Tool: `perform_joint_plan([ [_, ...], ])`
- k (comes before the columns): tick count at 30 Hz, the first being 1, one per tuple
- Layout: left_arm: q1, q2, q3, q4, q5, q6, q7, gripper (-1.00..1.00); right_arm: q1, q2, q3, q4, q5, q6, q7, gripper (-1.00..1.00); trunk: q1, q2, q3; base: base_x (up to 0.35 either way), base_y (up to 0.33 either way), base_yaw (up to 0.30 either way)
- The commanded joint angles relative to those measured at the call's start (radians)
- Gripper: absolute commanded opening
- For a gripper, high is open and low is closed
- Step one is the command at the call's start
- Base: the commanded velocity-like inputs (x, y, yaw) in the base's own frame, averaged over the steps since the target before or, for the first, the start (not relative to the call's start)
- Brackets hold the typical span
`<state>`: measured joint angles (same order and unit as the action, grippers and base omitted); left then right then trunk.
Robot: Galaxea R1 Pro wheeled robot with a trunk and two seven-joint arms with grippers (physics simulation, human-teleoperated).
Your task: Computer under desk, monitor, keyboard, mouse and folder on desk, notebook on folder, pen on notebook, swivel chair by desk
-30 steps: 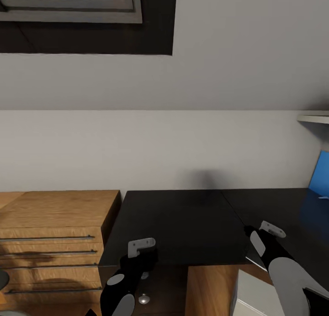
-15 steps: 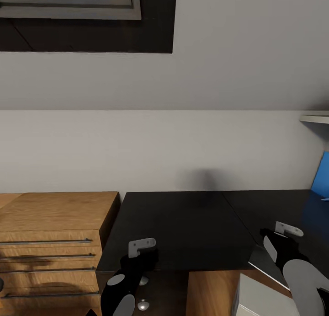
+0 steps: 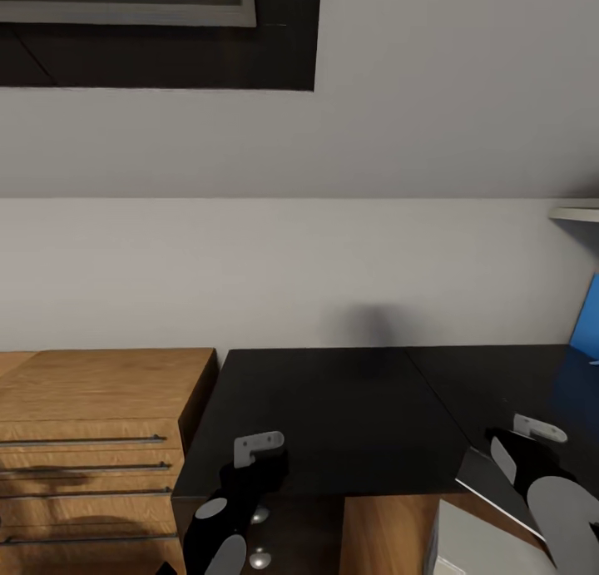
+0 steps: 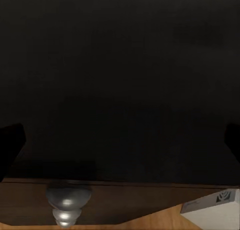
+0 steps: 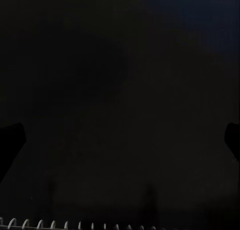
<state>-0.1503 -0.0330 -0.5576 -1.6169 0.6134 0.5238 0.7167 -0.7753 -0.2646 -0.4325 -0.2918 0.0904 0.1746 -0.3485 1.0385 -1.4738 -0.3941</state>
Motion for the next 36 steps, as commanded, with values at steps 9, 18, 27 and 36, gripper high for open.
perform_joint_plan([
  [9,-0.001,0.000,-0.002,-0.001,0.008,0.001,0.009,1.00,-0.002,-0.003,-0.005,0.006,0.009,0.010,-0.003,1.00,0.035,-0.064,-0.029,0.000,0.000,0.000],
  [18,-0.001,0.001,0.001,-0.001,0.008,0.001,0.009,1.00,-0.001,0.000,-0.005,0.007,0.009,0.011,-0.003,1.00,0.069,-0.127,-0.058,0.000,0.000,0.000],
  [27,-0.001,0.001,0.003,-0.001,0.007,0.001,0.009,1.00,-0.001,0.001,-0.005,0.007,0.009,0.011,-0.004,1.00,0.088,-0.162,-0.073,0.000,0.000,0.000],
  [36,-0.001,0.005,0.005,-0.001,0.007,0.001,0.009,1.00,-0.001,0.002,-0.005,0.007,0.009,0.011,-0.004,1.00,0.088,-0.162,-0.073,-0.017,0.000,0.000],
])
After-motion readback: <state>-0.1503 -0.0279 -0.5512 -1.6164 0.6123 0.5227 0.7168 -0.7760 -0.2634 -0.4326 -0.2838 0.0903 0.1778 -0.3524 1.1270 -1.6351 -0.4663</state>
